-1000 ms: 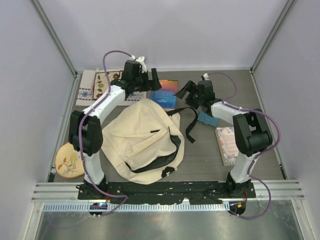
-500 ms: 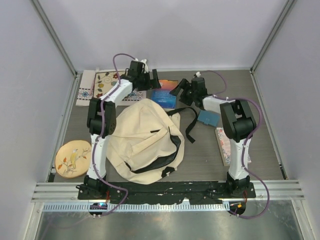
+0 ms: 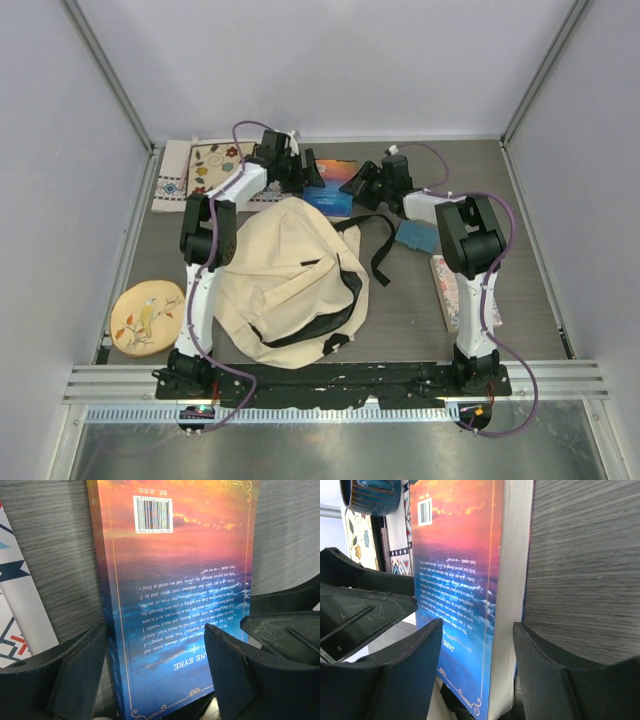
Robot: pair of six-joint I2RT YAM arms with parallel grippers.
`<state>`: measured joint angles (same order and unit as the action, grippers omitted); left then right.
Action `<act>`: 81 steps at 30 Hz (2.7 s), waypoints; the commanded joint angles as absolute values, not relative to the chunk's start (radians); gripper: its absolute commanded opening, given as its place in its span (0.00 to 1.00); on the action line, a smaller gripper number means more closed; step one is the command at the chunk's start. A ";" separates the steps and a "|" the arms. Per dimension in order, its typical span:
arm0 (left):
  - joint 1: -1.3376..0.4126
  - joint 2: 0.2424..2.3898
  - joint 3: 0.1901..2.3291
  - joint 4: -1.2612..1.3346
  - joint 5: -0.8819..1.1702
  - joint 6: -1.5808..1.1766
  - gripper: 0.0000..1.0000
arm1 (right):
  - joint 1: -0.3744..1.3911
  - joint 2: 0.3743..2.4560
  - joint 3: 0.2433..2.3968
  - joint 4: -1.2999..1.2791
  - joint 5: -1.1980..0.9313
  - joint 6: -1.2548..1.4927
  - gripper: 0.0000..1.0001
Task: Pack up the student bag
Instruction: Pick up the book from the center of the board.
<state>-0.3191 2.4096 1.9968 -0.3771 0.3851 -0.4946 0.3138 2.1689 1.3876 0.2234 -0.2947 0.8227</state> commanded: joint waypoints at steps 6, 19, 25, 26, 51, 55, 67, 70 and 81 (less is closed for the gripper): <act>-0.341 2.396 2.052 -0.310 0.543 -0.528 0.73 | 0.314 2.158 1.388 0.376 -0.387 0.870 0.52; -0.345 2.404 2.068 -0.279 0.597 -0.552 0.59 | 0.308 2.191 1.374 0.462 -0.449 0.920 0.44; -0.351 2.408 2.068 -0.256 0.623 -0.563 0.50 | 0.308 2.201 1.382 0.488 -0.479 0.925 0.40; -0.353 2.408 2.065 -0.255 0.620 -0.563 0.49 | 0.307 2.200 1.375 0.500 -0.491 0.930 0.38; -0.353 2.393 2.025 -0.224 0.612 -0.592 0.46 | 0.307 2.195 1.359 0.519 -0.491 0.934 0.01; -0.351 2.361 2.005 -0.233 0.566 -0.575 0.65 | 0.298 2.152 1.351 0.485 -0.451 0.893 0.01; -0.336 1.965 1.788 -0.163 0.456 -0.555 0.93 | 0.192 1.898 1.240 0.676 -0.468 0.979 0.01; -0.336 1.852 1.697 -0.152 0.457 -0.557 0.93 | 0.192 1.817 1.201 0.706 -0.472 0.997 0.01; -0.336 1.481 1.303 -0.094 0.443 -0.597 0.96 | 0.193 1.514 1.051 0.736 -0.534 1.055 0.01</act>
